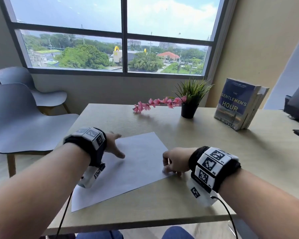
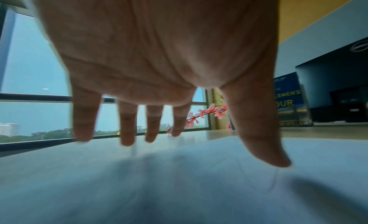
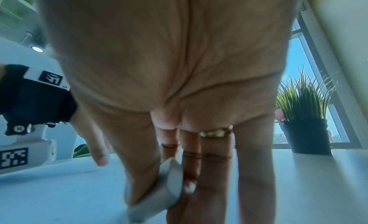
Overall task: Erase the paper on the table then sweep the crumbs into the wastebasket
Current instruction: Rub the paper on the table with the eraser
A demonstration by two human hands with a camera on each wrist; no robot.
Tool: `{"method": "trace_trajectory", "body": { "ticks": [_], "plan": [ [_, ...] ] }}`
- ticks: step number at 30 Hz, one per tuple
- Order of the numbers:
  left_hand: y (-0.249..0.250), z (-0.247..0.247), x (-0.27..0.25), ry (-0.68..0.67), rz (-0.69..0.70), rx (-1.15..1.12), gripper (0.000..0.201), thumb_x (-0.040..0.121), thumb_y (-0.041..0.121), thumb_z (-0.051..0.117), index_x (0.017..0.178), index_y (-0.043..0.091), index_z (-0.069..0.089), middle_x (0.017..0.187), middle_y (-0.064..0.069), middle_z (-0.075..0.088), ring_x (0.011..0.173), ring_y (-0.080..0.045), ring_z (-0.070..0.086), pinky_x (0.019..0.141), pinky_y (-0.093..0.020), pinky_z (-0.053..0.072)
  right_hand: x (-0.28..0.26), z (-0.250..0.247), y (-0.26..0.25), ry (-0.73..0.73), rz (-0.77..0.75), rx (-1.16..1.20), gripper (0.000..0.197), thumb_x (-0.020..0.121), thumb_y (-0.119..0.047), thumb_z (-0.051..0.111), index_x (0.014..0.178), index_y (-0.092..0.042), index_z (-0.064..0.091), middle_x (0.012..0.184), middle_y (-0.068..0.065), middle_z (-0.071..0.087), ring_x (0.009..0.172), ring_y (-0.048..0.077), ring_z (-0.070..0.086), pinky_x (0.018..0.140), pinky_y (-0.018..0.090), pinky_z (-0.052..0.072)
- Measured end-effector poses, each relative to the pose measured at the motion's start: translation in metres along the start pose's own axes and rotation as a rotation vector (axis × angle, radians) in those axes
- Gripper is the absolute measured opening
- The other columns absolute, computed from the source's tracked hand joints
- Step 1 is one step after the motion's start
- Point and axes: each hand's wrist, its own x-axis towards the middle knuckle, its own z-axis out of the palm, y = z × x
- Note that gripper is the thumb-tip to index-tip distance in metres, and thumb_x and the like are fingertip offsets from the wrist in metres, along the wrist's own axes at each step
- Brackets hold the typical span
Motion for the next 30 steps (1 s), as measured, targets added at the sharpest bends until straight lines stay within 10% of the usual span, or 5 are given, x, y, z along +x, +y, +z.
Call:
{"method": "trace_trajectory", "body": {
  "ticks": [8, 16, 20, 26, 30],
  "plan": [
    [0.005, 0.003, -0.001, 0.007, -0.033, 0.032, 0.092, 0.072, 0.056, 0.072, 0.144, 0.016, 0.032, 0.143, -0.006, 0.044, 0.129, -0.024, 0.046, 0.103, -0.032, 0.038, -0.002, 0.001, 0.000, 0.024, -0.001, -0.013, 0.020, 0.095, -0.029, 0.054, 0.112, -0.019, 0.056, 0.105, 0.002, 0.070, 0.081, 0.017, 0.056, 0.055, 0.022, 0.035],
    [0.001, -0.003, -0.009, 0.070, 0.035, -0.084, 0.088, 0.069, 0.053, 0.076, 0.140, 0.020, 0.037, 0.135, -0.005, 0.050, 0.123, -0.023, 0.049, 0.102, -0.030, 0.040, -0.006, 0.004, 0.000, 0.054, -0.012, 0.019, 0.012, 0.095, -0.028, 0.055, 0.103, -0.020, 0.053, 0.109, 0.006, 0.069, 0.082, 0.019, 0.055, 0.069, 0.027, 0.045],
    [-0.007, -0.024, -0.014, 0.207, 0.046, -0.236, 0.075, 0.082, 0.063, 0.055, 0.140, 0.018, 0.040, 0.139, -0.007, 0.047, 0.128, -0.023, 0.045, 0.106, -0.031, 0.036, -0.006, 0.003, -0.001, 0.045, -0.034, -0.003, 0.010, 0.095, -0.027, 0.055, 0.099, -0.020, 0.049, 0.091, 0.005, 0.064, 0.080, 0.018, 0.053, 0.056, 0.020, 0.037],
    [-0.018, -0.036, -0.021, 0.384, 0.119, -0.228, 0.020, 0.087, 0.016, 0.058, 0.105, 0.018, 0.066, 0.108, -0.005, 0.067, 0.092, -0.019, 0.057, 0.084, -0.025, 0.044, -0.002, 0.002, 0.002, 0.028, -0.019, 0.092, 0.019, 0.092, -0.030, 0.060, 0.105, -0.016, 0.063, 0.083, 0.002, 0.070, 0.072, 0.017, 0.059, 0.065, 0.023, 0.045],
    [-0.037, -0.030, -0.024, 0.562, 0.070, -0.479, 0.018, 0.085, 0.004, 0.048, 0.080, 0.019, 0.057, 0.090, -0.010, 0.065, 0.086, -0.030, 0.059, 0.072, -0.029, 0.044, 0.001, -0.003, 0.010, 0.194, -0.015, 0.288, 0.021, 0.090, -0.031, 0.064, 0.100, -0.013, 0.067, 0.072, 0.000, 0.066, 0.067, 0.014, 0.059, 0.059, 0.022, 0.045]
  ]
}}
